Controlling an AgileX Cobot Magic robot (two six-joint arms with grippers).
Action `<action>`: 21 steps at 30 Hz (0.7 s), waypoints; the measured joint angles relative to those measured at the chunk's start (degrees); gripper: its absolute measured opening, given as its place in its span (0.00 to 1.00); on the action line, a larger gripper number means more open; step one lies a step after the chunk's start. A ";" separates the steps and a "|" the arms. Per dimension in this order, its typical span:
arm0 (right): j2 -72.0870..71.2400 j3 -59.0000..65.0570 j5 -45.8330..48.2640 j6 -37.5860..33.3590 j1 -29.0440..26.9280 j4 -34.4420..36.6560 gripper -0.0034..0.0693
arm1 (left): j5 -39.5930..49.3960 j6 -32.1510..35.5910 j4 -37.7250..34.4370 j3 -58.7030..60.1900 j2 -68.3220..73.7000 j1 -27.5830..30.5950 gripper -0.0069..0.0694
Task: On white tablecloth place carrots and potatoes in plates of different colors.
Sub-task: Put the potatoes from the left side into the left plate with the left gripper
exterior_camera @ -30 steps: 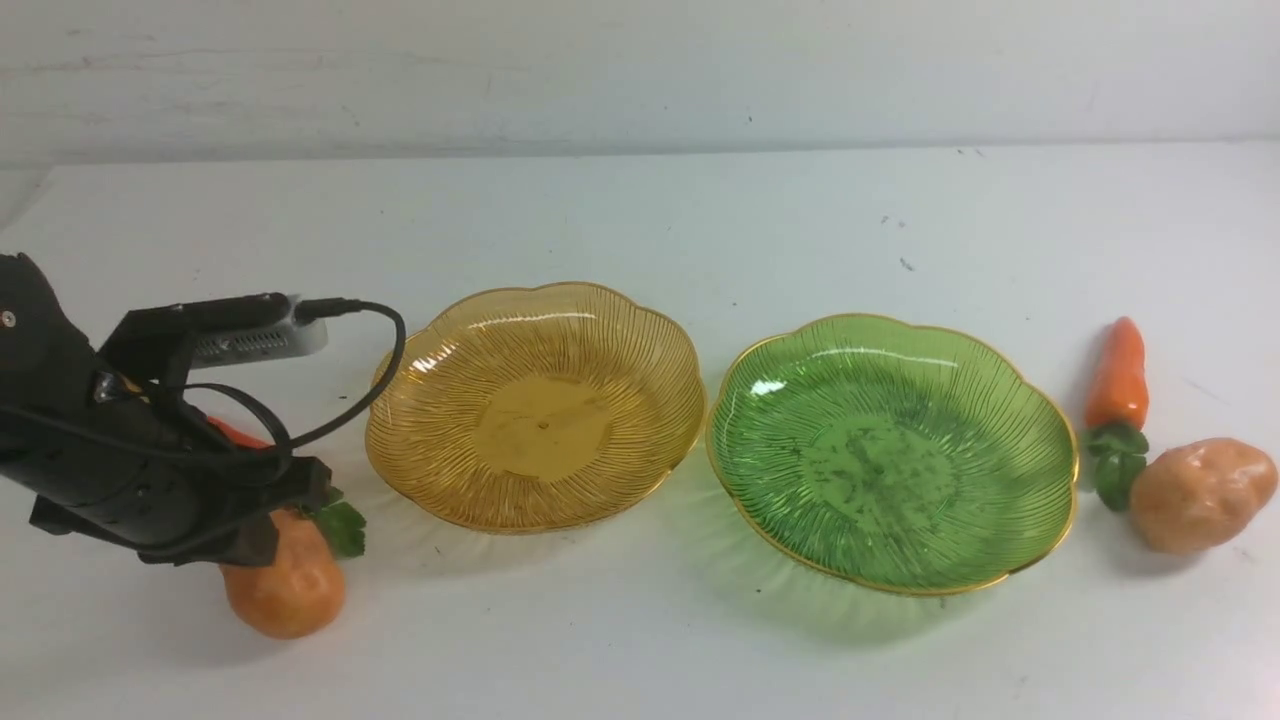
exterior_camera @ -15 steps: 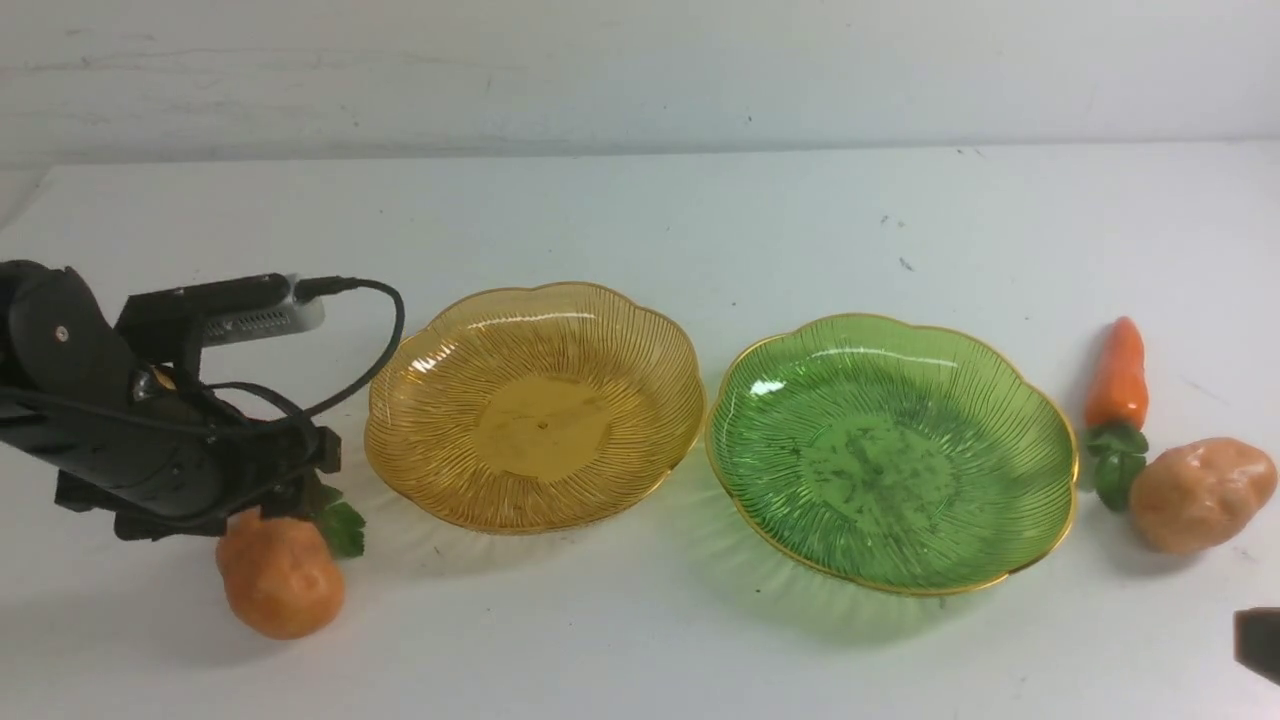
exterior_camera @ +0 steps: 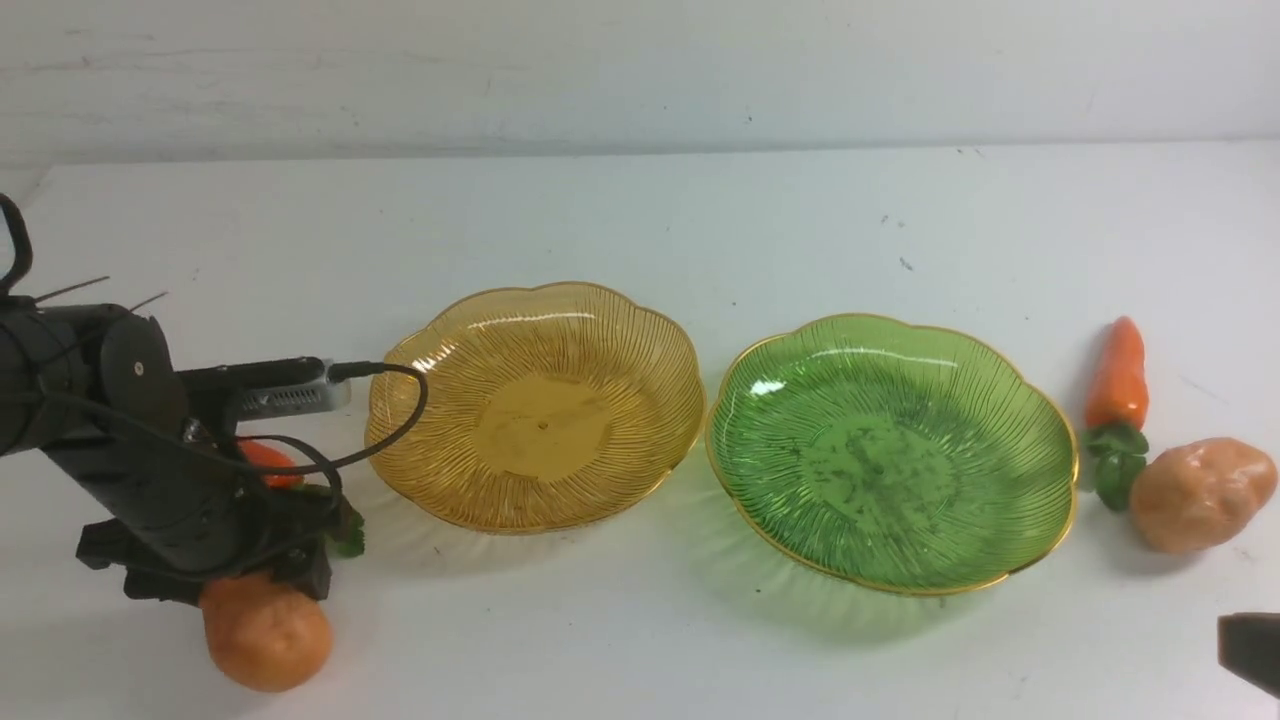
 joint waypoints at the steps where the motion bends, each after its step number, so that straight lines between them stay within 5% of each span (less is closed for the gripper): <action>1: 0.00 0.00 0.00 -0.21 0.00 0.00 0.03 | 1.60 0.00 0.73 -0.53 -0.35 0.00 0.71; 7: 0.00 0.00 -0.16 -0.54 0.00 0.06 0.03 | 9.02 1.02 0.51 -4.16 -6.21 -2.00 0.66; 12: 0.00 0.00 -0.46 -0.54 0.00 0.70 0.03 | -0.34 7.20 -6.68 -12.25 -11.28 -11.47 0.65; 21: 0.60 0.00 -5.06 0.01 0.00 0.87 0.03 | -5.75 8.32 -5.98 -27.18 8.49 -15.84 0.70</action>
